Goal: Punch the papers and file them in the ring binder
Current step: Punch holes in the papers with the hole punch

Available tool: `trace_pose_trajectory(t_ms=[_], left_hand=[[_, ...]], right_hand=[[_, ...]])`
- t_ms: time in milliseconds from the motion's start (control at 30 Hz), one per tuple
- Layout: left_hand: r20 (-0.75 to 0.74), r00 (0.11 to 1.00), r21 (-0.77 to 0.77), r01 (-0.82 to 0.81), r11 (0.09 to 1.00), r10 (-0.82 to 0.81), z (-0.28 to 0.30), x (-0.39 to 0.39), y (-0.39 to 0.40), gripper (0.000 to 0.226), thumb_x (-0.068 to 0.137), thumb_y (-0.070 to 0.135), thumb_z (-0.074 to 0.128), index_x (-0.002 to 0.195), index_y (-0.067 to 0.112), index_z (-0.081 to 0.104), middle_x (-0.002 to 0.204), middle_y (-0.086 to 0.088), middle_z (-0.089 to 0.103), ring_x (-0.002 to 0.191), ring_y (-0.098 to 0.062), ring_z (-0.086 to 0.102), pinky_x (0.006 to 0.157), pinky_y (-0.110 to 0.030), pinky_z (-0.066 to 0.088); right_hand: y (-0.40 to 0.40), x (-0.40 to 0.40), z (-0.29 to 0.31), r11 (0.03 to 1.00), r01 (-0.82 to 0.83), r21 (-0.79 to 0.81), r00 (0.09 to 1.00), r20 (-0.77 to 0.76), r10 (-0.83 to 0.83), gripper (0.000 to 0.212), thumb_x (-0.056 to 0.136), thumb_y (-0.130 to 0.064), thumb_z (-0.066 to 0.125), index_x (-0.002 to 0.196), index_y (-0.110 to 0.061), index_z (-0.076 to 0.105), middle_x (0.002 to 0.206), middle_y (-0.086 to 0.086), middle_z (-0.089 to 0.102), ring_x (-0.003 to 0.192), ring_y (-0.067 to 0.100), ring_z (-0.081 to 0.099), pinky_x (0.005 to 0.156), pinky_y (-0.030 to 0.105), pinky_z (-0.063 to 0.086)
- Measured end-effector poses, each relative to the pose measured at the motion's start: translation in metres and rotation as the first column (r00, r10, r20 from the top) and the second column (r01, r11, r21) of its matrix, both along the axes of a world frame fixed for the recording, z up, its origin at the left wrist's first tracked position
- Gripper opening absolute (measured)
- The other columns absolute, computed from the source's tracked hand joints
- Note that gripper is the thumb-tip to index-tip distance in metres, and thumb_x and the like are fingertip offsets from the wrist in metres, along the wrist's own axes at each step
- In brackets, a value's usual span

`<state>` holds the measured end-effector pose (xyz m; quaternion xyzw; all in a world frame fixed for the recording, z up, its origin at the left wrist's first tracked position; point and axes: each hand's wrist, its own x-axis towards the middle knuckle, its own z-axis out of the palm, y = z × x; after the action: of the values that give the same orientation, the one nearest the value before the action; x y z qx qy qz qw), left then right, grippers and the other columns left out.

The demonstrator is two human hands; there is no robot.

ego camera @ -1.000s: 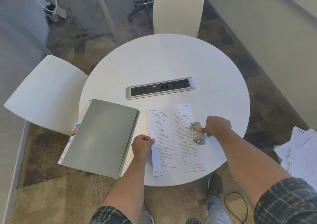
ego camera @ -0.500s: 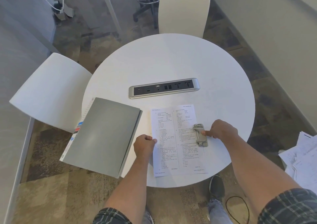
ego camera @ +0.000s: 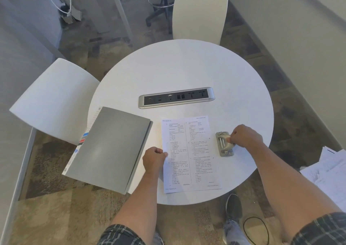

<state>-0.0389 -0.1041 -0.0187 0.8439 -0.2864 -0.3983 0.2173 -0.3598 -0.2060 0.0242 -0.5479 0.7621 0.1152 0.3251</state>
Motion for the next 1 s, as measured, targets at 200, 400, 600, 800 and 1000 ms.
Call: trace_pose_trajectory(t_ms=[200,400,600,800,1000], left_hand=[[0.003,1.000,0.005,-0.005,1.000,0.005,0.001,-0.001,0.000,0.014,0.081,0.014,0.080,0.082,0.010,0.067,0.083,0.002,0.071,0.075,-0.018,0.064,0.058,-0.025,0.042],[-0.002,1.000,0.024,-0.002,1.000,0.002,0.001,-0.001,-0.001,0.014,0.082,0.015,0.079,0.081,0.011,0.066,0.084,0.001,0.072,0.076,-0.019,0.065,0.060,-0.026,0.043],[-0.009,1.000,0.049,-0.014,0.999,0.014,0.003,-0.004,-0.004,0.014,0.083,0.016,0.080,0.082,0.011,0.066,0.084,0.003,0.071,0.069,-0.011,0.061,0.056,-0.024,0.040],[-0.029,0.999,0.076,0.014,0.997,-0.012,0.006,-0.015,-0.006,0.017,0.081,0.017,0.081,0.088,0.007,0.070,0.082,0.005,0.071,0.068,-0.011,0.062,0.054,-0.023,0.039],[-0.096,0.994,0.043,0.047,0.998,-0.043,0.009,-0.041,-0.014,0.016,0.080,0.013,0.081,0.089,0.005,0.071,0.087,0.000,0.074,0.078,-0.021,0.068,0.061,-0.025,0.046]], right_hand=[[-0.007,-0.020,0.005,0.997,0.015,-0.078,0.989,-0.147,-0.027,0.016,0.085,-0.031,0.072,0.091,-0.018,0.066,0.085,0.002,0.068,0.079,0.024,0.067,0.070,0.032,0.046],[-0.007,-0.026,0.003,0.986,-0.015,-0.167,0.942,-0.334,-0.042,0.010,0.088,-0.009,0.060,0.081,-0.016,0.057,0.067,0.002,0.053,0.069,0.027,0.059,0.064,0.033,0.042],[0.011,-0.013,-0.002,0.933,-0.080,-0.350,0.940,-0.337,-0.046,0.020,0.092,-0.009,0.060,0.112,-0.010,0.062,0.094,0.009,0.058,0.083,0.033,0.065,0.064,0.035,0.043],[0.064,0.021,-0.030,0.716,-0.617,-0.327,0.775,-0.096,0.625,0.054,0.107,-0.048,0.045,0.157,-0.032,0.036,0.153,-0.005,0.049,0.130,0.020,0.056,0.097,0.040,0.053],[0.090,0.031,-0.046,0.695,-0.689,-0.209,0.717,-0.050,0.696,0.071,0.100,-0.068,0.041,0.163,-0.042,0.021,0.174,-0.012,0.006,0.160,0.013,0.012,0.125,0.037,0.021]])
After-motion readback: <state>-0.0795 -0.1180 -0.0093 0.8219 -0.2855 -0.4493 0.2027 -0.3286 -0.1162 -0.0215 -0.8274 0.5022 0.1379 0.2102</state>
